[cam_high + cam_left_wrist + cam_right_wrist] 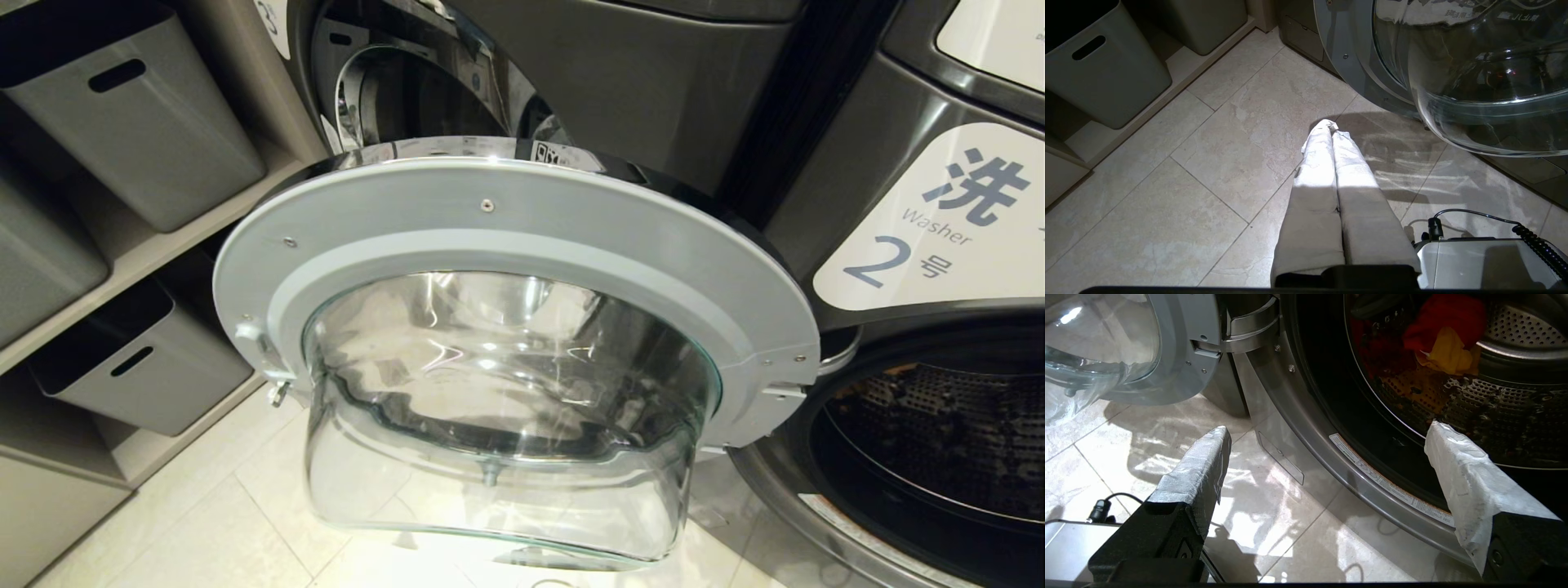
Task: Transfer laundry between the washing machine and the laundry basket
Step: Pick a cloth and place it into the basket
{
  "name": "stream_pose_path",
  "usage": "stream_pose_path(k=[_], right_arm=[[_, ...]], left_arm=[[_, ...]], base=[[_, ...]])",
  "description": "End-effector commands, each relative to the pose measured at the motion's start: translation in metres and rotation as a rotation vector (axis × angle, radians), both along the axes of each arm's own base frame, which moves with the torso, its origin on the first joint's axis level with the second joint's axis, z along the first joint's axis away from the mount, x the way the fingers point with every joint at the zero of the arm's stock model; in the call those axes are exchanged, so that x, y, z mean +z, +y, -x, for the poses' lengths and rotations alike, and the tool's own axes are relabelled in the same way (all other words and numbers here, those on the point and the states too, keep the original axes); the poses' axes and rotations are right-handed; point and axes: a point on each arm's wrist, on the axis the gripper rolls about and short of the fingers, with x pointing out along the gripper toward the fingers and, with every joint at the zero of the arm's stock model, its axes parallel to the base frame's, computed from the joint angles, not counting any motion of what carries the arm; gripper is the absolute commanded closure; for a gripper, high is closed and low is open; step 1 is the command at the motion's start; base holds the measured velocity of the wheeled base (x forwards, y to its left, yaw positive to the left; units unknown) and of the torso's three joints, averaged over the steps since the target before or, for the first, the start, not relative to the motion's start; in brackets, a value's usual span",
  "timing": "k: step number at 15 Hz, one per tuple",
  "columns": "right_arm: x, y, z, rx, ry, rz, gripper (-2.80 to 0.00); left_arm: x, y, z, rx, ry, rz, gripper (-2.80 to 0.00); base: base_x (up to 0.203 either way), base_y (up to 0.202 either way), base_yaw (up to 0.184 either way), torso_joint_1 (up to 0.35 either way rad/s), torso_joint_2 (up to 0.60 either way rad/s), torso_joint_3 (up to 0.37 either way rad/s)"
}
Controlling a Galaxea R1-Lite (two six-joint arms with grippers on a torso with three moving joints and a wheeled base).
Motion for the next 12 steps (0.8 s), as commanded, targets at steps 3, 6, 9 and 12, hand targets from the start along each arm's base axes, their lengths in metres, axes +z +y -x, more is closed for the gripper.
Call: stream_pose_path(k=[3,6,9,12], right_arm=[[-0.001,0.0,-0.0001,0.003,0.004,-0.003,-2.8],[-0.001,0.0,-0.0001,0.003,0.004,-0.001,-2.8],[-0.001,0.0,-0.0001,0.001,0.004,0.0,-2.8],[-0.001,0.0,-0.0001,0.001,0.004,0.002,-2.8]], left_arm=[[0.0,0.0,-0.0001,0.0,0.002,0.0,0.0],[0.0,0.0,-0.0001,0.0,0.002,0.0,0.0],[0.0,0.0,-0.0001,0.0,0.002,-0.001,0.0],[0.0,0.0,-0.0001,0.0,0.002,0.0,0.0]], base=[[0.0,0.0,0.0,0.0,0.0,0.0],[0.0,0.0,0.0,0.0,0.0,0.0],[0.0,0.0,0.0,0.0,0.0,0.0],[0.0,0.0,0.0,0.0,0.0,0.0]])
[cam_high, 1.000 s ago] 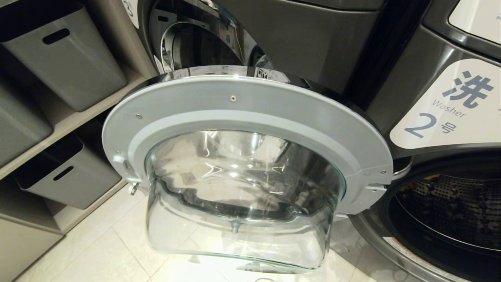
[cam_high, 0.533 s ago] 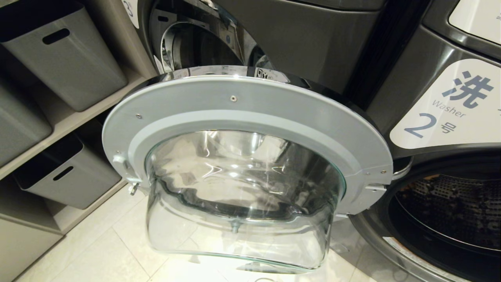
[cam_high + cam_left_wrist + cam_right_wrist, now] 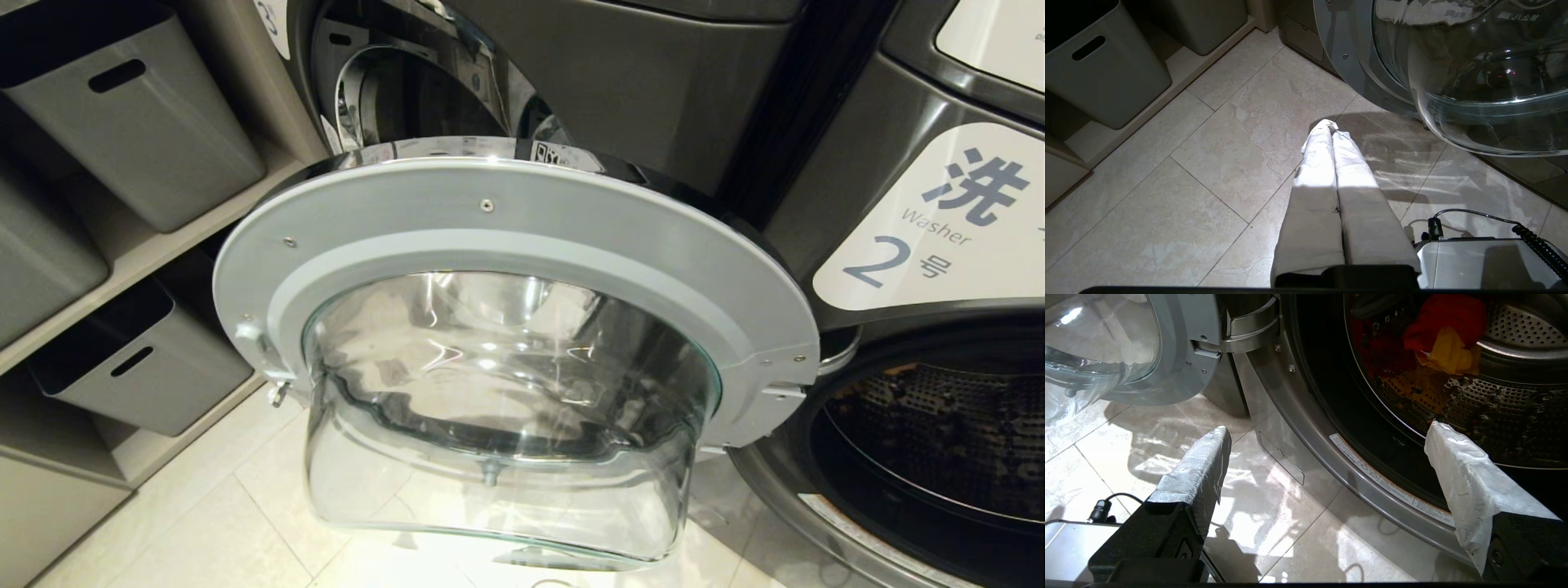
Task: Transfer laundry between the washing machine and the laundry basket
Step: Pick a cloth and place it into the basket
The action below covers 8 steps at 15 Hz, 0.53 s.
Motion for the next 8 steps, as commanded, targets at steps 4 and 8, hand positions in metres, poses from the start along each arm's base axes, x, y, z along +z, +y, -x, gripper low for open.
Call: stream_pose_path(k=[4,8], right_arm=[[-0.0002,-0.0006,0.0,-0.029,0.002,-0.002,-2.8],[-0.0002,-0.0007,0.0,-0.03,0.002,-0.004,-2.8]], left_arm=[[0.0,0.0,-0.0001,0.0,0.002,-0.001,0.0],[0.0,0.0,-0.0001,0.0,0.002,-0.001,0.0]], base=[[0.0,0.0,0.0,0.0,0.0,0.0],[-0.024,0.0,0.001,0.001,0.0,-0.001]])
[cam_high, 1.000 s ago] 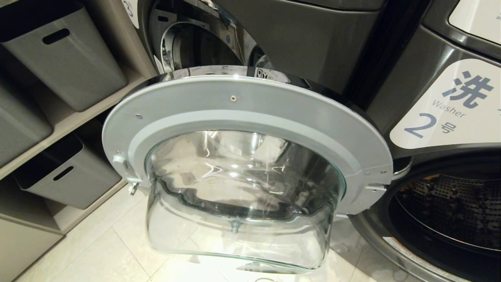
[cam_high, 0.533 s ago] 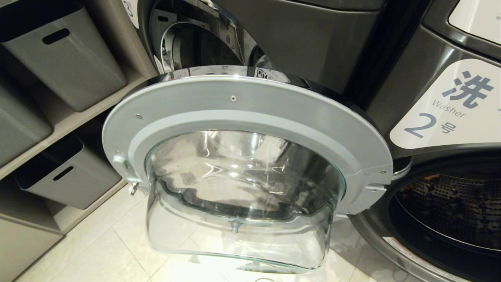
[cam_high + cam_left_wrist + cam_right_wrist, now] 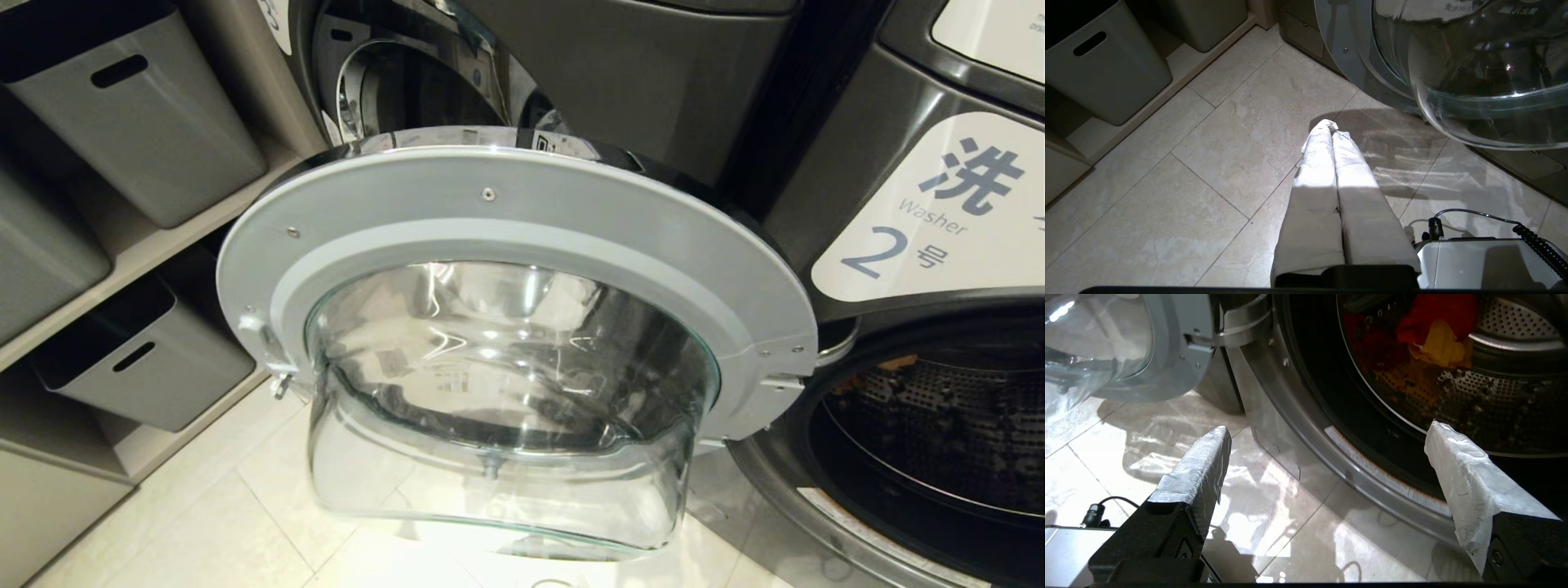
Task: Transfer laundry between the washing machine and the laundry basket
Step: Pick a cloth and place it into the basket
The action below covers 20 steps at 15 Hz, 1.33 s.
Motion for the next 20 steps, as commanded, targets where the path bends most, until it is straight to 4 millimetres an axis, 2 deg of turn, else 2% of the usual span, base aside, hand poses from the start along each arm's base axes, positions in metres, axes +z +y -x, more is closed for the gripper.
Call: stream_pose_path(k=[1,9,20], right_arm=[[0.0,0.0,0.0,0.001,0.0,-0.001,-2.8],[0.0,0.0,0.0,0.001,0.0,0.003,-2.8],[0.0,0.0,0.0,0.001,0.0,0.003,-2.8]], left_arm=[[0.0,0.0,-0.0001,0.0,0.001,-0.001,0.0],[0.0002,0.0,-0.0001,0.0,0.0,-0.002,0.0],[0.0,0.0,-0.0001,0.0,0.001,0.001,0.0]], base=[[-0.176,0.0,0.0,0.009,0.0,0.004],[-0.179,0.0,0.001,0.0,0.0,0.004],[0.0,0.0,0.0,0.0,0.0,0.0]])
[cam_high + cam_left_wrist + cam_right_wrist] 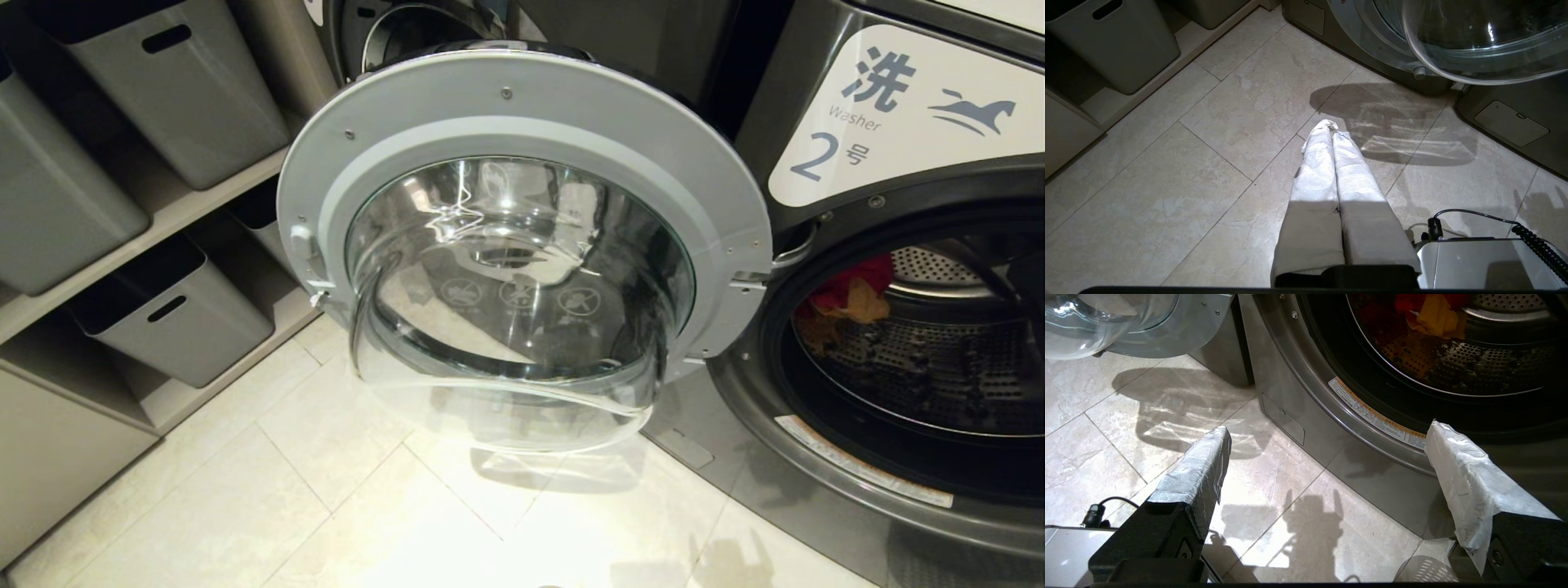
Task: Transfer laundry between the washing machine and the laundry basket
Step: Pick a cloth and place it into the basket
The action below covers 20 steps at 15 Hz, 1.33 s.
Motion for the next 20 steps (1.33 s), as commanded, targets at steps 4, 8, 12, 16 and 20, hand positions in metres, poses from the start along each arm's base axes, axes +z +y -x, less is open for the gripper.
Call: stream_pose_path(k=[4,8,12,16,20], right_arm=[[0.0,0.0,0.0,0.001,-0.001,-0.001,-2.8],[0.0,0.0,0.0,0.001,-0.001,-0.001,-2.8],[0.0,0.0,0.0,0.001,-0.001,0.001,-2.8],[0.0,0.0,0.0,0.001,-0.001,0.001,-2.8],[0.0,0.0,0.0,0.001,-0.001,-0.001,-2.8]], left_arm=[[0.0,0.0,-0.0001,0.0,0.002,-0.001,0.0],[0.0,0.0,-0.0001,0.0,0.002,-0.001,0.0],[0.0,0.0,-0.0001,-0.001,0.002,-0.001,0.0],[0.0,0.0,-0.0001,0.0,0.002,-0.001,0.0],[0.0,0.0,-0.0001,0.0,0.002,-0.001,0.0]], base=[[0.0,0.0,0.0,0.0,0.0,0.0],[0.0,0.0,0.0,0.0,0.0,0.0],[0.0,0.0,0.0,0.0,0.0,0.0],[0.0,0.0,0.0,0.0,0.0,0.0],[0.0,0.0,0.0,0.0,0.0,0.0]])
